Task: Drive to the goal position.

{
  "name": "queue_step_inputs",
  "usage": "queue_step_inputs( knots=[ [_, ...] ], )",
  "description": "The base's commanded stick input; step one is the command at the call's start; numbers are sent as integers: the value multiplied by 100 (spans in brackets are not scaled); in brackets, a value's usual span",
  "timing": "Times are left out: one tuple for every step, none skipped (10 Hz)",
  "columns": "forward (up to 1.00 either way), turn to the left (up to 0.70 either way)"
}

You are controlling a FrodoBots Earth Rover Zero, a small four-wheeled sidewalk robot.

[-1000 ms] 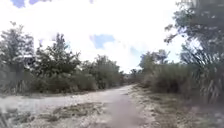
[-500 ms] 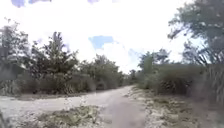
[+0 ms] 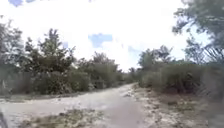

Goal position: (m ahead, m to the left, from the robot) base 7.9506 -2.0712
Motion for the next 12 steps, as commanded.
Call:
queue_step_inputs(
  knots=[
    [70,0],
    [70,0],
    [70,0],
    [70,0],
    [70,0],
    [70,0],
    [70,0],
    [70,0],
    [70,0],
    [70,0],
    [70,0],
    [70,0]
  ],
)
